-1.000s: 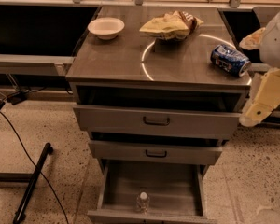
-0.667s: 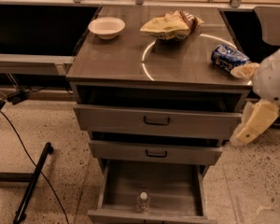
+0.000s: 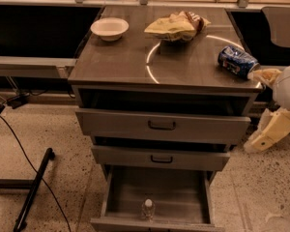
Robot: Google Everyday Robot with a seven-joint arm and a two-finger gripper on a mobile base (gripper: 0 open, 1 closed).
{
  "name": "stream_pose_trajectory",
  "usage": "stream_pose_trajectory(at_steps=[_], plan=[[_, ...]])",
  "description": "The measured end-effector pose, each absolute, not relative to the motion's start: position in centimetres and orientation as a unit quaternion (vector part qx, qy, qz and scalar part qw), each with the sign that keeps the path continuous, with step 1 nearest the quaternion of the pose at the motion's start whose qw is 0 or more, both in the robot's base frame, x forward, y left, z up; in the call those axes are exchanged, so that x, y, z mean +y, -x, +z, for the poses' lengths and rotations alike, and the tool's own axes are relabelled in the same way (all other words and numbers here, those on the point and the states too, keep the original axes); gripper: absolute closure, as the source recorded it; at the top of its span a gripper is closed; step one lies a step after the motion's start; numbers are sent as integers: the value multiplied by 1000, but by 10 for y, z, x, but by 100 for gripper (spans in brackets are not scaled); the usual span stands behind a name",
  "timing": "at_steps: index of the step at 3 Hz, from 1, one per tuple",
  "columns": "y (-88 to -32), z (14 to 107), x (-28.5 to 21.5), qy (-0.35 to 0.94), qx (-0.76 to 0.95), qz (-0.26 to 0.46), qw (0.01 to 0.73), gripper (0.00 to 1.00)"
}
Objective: Pick water bottle from bottom drawer and place on counter
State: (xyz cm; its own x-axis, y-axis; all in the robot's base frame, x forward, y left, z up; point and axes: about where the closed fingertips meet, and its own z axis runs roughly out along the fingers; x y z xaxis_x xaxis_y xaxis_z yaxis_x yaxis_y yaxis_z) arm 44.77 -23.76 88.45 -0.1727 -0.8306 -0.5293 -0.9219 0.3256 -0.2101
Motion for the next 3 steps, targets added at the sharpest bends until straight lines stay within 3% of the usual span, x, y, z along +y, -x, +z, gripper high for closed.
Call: stream_pose_trajectory(at_steps=[1, 3], plan=[[-453, 854, -242, 563, 754, 119, 316, 0], [-453, 741, -257, 509, 692, 248, 447, 0]])
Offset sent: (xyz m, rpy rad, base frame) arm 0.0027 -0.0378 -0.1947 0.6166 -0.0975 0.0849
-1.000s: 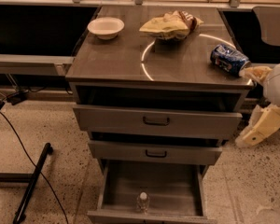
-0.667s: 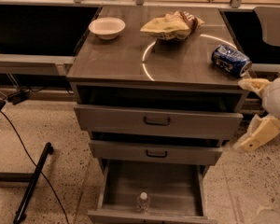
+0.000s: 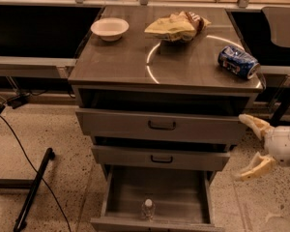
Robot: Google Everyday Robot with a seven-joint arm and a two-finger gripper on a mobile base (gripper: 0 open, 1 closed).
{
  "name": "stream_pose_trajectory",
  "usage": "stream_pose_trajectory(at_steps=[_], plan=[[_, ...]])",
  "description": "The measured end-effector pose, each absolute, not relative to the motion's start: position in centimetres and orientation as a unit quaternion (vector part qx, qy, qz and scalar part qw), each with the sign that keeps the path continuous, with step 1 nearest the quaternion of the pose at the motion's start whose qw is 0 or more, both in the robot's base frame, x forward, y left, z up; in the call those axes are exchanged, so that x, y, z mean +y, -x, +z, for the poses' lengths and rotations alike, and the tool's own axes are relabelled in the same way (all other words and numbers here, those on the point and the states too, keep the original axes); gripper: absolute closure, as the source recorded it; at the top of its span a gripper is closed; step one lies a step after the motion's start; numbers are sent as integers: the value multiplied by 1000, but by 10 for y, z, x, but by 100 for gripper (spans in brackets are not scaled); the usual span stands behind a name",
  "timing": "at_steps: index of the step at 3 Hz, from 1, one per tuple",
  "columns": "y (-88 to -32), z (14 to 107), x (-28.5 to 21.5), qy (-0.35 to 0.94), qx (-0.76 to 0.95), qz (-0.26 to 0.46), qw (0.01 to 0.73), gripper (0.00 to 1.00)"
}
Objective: Pick water bottle from bottom drawer and place on counter
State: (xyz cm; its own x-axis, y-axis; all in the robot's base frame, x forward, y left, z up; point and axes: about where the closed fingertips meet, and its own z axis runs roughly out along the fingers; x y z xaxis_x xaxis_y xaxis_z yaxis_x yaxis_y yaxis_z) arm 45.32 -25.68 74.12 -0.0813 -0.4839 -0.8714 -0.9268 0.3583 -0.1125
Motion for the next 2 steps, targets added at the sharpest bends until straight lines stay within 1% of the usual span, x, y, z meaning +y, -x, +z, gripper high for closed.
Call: stream_pose_trajectory(at_steps=[1, 2], plan=[[-453, 726, -256, 521, 679, 248, 454, 0], [-455, 690, -251, 536, 674, 234, 451, 0]])
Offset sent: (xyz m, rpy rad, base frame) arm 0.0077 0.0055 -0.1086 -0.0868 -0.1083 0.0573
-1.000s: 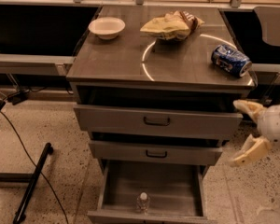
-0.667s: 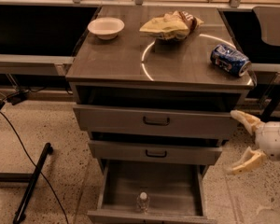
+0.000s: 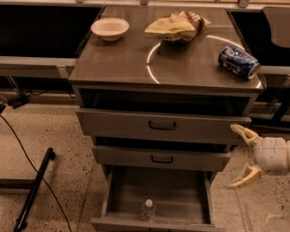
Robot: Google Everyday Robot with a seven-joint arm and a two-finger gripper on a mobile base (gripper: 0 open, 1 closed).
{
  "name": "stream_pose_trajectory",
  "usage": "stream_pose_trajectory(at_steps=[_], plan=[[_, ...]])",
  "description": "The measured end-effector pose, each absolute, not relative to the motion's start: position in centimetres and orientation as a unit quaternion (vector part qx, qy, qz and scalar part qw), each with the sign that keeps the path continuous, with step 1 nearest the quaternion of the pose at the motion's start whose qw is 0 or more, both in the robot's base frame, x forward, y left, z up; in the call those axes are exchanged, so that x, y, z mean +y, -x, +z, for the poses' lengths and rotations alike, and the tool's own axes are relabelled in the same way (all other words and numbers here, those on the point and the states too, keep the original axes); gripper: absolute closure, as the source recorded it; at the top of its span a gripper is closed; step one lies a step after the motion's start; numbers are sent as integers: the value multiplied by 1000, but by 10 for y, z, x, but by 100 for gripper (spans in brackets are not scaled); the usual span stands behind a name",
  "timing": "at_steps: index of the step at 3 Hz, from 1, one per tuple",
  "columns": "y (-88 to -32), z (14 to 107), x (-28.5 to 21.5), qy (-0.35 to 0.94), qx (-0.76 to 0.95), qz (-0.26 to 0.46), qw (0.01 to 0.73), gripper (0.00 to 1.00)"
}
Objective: Pick water bottle from bottom drawer and place on counter
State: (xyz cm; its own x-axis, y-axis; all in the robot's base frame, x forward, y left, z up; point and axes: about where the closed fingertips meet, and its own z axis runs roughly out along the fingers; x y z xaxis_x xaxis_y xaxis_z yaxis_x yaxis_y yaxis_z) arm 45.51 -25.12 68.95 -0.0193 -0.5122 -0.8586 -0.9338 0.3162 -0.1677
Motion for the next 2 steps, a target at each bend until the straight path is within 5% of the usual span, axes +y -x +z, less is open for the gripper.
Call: stream_pose_trajectory(at_steps=[2], plan=[[-452, 586, -257, 565, 649, 214, 462, 0]])
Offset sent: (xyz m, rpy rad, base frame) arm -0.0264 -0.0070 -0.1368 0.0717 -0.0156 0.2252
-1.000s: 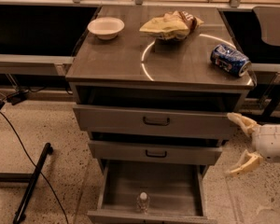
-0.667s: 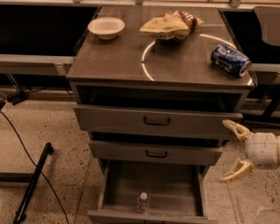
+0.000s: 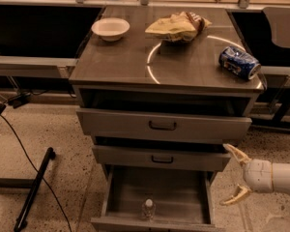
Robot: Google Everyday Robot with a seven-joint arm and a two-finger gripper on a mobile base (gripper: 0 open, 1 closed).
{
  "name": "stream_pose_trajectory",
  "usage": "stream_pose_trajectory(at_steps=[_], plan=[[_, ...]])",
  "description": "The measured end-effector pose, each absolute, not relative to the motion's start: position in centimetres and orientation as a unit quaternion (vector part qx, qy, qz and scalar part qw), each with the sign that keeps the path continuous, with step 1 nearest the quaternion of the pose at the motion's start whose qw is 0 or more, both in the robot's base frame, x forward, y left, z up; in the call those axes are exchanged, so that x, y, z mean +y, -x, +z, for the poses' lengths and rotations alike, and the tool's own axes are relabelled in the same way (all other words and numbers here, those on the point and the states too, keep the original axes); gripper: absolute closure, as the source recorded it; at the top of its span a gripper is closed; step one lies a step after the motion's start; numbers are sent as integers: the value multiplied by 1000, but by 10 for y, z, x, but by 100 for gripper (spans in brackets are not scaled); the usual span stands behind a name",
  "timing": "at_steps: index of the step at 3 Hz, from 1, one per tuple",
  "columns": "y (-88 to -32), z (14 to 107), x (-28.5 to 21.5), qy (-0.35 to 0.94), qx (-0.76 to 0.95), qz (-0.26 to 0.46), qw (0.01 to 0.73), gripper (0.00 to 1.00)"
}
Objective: Pick water bottle from bottom drawer and place on counter
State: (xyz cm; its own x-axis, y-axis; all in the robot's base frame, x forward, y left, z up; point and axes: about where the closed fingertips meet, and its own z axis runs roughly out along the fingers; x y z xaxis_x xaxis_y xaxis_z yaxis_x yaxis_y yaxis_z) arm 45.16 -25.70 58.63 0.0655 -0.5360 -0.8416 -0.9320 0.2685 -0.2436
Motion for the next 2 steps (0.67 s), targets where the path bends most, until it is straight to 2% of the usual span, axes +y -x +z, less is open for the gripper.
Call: stream_pose_trajectory(at_steps=[2], plan=[[-454, 563, -249, 568, 654, 239, 439, 0]])
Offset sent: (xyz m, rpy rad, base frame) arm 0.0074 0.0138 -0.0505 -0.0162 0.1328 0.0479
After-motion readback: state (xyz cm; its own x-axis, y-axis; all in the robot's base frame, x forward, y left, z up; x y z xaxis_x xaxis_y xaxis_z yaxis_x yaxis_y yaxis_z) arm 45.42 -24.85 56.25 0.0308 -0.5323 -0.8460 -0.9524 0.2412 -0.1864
